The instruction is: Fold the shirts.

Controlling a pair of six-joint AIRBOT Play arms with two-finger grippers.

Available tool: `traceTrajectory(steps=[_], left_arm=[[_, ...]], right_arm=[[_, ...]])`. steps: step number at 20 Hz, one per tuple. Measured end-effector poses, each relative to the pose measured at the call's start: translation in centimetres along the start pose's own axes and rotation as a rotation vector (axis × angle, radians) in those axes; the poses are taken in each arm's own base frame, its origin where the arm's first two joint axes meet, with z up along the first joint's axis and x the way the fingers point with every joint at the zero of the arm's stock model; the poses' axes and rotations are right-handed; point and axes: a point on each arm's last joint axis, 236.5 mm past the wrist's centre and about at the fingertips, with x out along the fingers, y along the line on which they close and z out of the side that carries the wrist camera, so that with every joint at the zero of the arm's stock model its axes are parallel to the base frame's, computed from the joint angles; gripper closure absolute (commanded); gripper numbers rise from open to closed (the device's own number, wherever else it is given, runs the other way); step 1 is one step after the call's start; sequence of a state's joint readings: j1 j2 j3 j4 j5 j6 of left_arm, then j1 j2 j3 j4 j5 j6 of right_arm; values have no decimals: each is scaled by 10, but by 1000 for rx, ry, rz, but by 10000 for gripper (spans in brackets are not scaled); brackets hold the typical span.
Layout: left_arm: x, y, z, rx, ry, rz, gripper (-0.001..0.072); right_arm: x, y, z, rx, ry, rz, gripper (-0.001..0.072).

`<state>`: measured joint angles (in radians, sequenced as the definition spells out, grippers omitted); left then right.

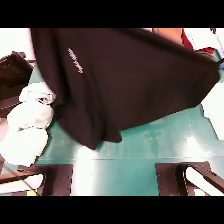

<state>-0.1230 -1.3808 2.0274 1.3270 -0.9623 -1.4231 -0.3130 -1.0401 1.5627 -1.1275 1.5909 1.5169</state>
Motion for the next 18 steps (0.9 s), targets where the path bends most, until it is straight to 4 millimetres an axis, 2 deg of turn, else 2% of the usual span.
traceTrajectory(steps=[2,3,4,5,6,7,9,11,13,16,18], left_arm=[[60,12,-61,-35,154,-2,686],[81,15,-85,-50,207,-2,636],[98,19,-106,-67,252,-1,327],[111,24,-120,-78,278,10,206],[119,30,-133,-96,304,21,207],[123,35,-138,-115,313,27,207],[120,45,-145,-167,346,36,204],[106,64,-154,-205,399,67,204],[87,70,-174,-247,485,75,204],[57,66,-221,-296,628,78,203],[37,46,-262,-328,724,55,203]], right_arm=[[52,-24,-11,80,113,5,688],[75,-34,-15,112,147,5,686],[97,-43,-16,138,170,2,546],[117,-51,-15,156,179,-4,306],[132,-59,-10,171,177,-8,274],[144,-63,-4,180,172,-7,274],[157,-65,7,184,165,0,276],[159,-66,12,169,160,2,276],[153,-61,8,148,164,8,277],[140,-55,-7,121,155,10,276],[132,-50,-19,109,143,11,277]])
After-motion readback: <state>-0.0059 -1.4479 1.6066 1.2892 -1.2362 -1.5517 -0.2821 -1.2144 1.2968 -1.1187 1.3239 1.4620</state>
